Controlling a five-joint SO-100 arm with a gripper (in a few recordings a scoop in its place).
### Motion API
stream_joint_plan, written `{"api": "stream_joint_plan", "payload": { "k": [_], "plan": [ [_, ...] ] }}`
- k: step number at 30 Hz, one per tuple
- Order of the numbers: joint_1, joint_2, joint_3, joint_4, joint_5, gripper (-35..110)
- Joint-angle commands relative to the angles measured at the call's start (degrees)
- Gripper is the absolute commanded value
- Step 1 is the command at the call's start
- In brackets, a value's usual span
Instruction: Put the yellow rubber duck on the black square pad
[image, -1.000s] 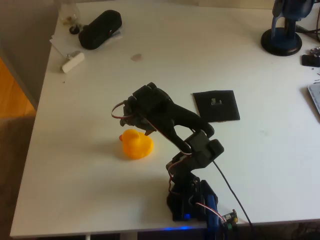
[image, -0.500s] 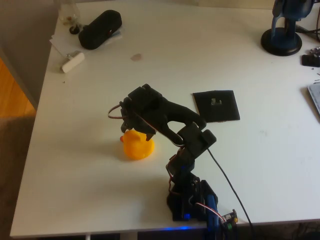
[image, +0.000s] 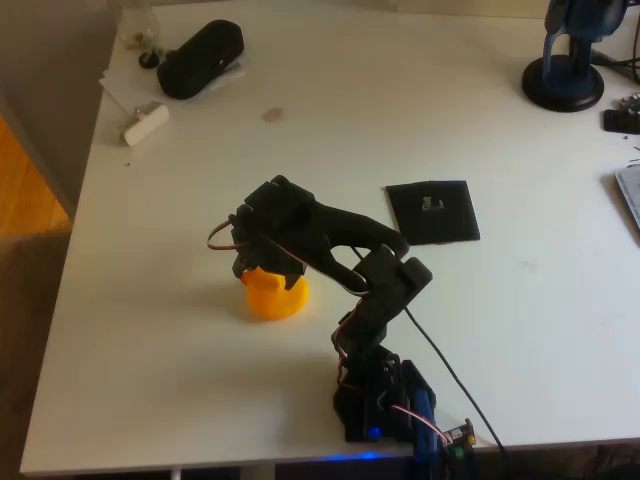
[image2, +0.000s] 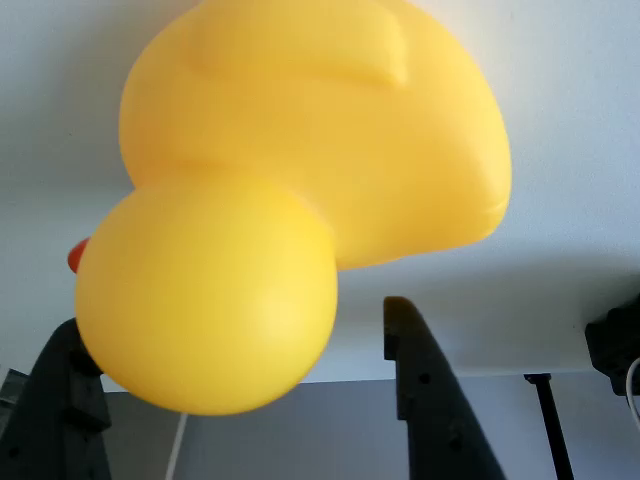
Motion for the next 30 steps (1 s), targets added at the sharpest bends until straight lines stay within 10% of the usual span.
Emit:
{"api": "stream_joint_plan", "payload": {
  "k": [1, 30],
  "plan": [
    [-2.0, 0.4, -1.0, -0.2, -0.6, 32],
    [-1.9, 1.1, -1.3, -0.2, -0.6, 11]
  ]
}}
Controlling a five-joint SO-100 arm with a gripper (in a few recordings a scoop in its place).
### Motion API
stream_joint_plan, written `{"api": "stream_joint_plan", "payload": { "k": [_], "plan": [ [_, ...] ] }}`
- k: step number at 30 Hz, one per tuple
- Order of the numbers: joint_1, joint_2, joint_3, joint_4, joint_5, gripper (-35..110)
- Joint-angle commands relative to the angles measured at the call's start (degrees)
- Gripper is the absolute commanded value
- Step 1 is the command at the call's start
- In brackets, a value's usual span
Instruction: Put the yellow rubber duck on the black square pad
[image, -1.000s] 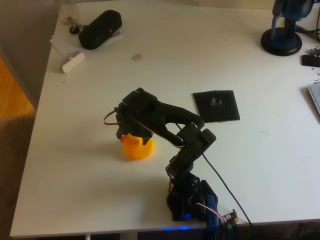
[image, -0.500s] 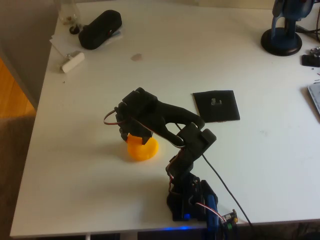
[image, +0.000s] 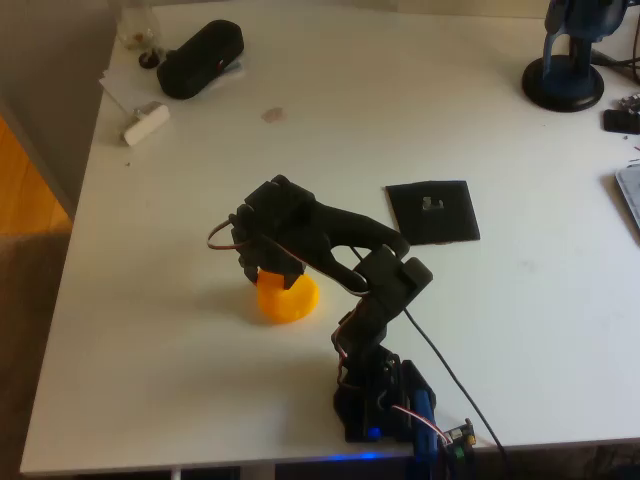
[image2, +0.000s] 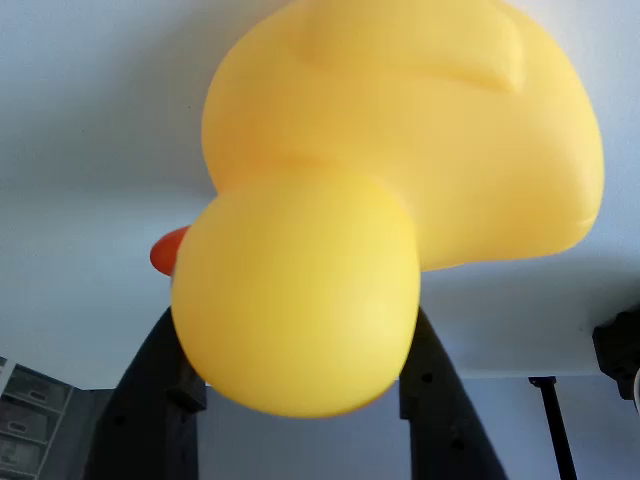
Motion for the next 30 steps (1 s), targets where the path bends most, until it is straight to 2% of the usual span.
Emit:
{"api": "stream_joint_plan", "payload": {
  "k": [1, 19, 30],
  "plan": [
    [-1.9, 1.1, -1.4, -0.2, -0.6, 11],
    [-0.7, 1.3, -13.4, 0.6, -0.8, 11],
    [26.5, 1.3, -22.1, 0.6, -1.3, 11]
  ]
}}
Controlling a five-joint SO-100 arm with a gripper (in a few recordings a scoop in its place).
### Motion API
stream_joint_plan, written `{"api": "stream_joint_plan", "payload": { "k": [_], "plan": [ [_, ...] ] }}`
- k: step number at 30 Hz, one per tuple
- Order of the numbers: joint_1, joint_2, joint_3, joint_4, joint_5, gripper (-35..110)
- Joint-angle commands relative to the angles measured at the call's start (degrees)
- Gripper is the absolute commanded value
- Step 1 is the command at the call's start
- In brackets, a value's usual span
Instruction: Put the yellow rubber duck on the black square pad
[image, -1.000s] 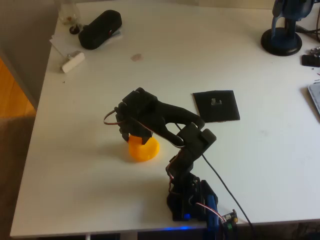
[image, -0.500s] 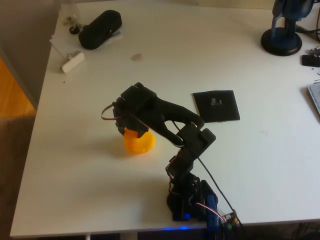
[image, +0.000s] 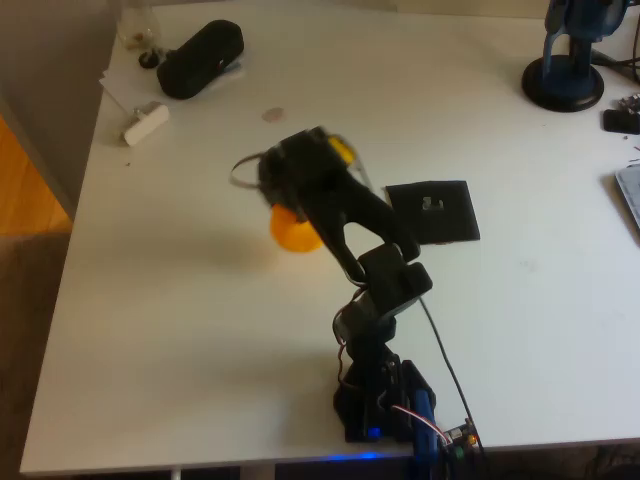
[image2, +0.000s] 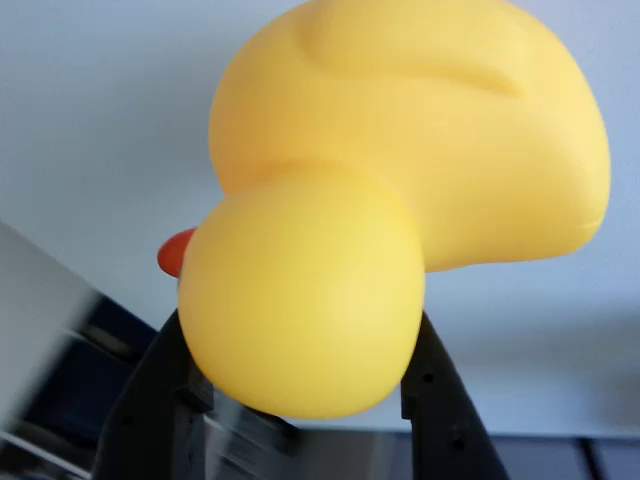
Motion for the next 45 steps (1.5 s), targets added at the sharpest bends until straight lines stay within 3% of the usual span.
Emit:
{"api": "stream_joint_plan", "payload": {
  "k": [1, 24, 45],
  "plan": [
    [7.4, 1.4, -5.3, 0.4, -1.3, 11],
    [51.9, 0.3, -8.3, -0.4, -1.1, 11],
    [50.7, -19.4, -22.7, -0.4, 0.7, 11]
  ]
}}
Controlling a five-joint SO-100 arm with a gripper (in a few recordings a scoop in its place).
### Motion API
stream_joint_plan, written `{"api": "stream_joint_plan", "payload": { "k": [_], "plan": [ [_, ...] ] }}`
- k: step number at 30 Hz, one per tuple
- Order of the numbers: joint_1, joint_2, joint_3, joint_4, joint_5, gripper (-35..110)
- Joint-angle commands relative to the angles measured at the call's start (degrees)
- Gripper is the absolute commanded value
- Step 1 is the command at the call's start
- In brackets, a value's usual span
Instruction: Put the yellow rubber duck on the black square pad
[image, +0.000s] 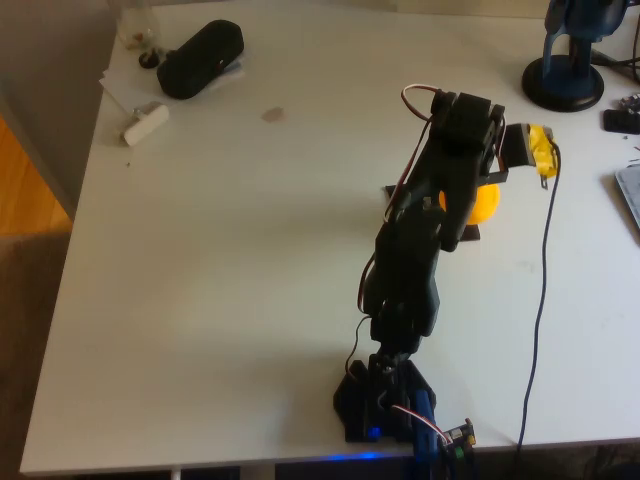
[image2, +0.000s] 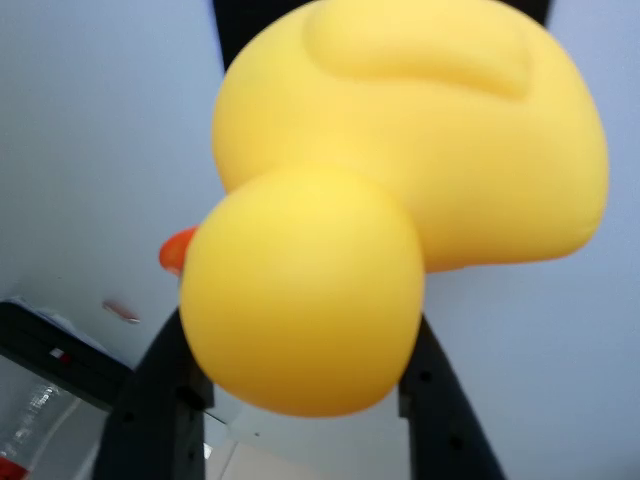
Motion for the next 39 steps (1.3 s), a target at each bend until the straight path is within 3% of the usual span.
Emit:
{"api": "stream_joint_plan", "payload": {
  "k": [1, 11, 32, 39],
  "plan": [
    [-1.6, -0.8, -3.1, -0.2, 1.6, 11],
    [-11.2, -1.9, -2.9, -0.2, 8.9, 11],
    [-6.1, -7.4, -3.0, -0.4, 8.9, 11],
    [-6.1, -11.4, -2.4, -6.9, 8.9, 11]
  ]
}}
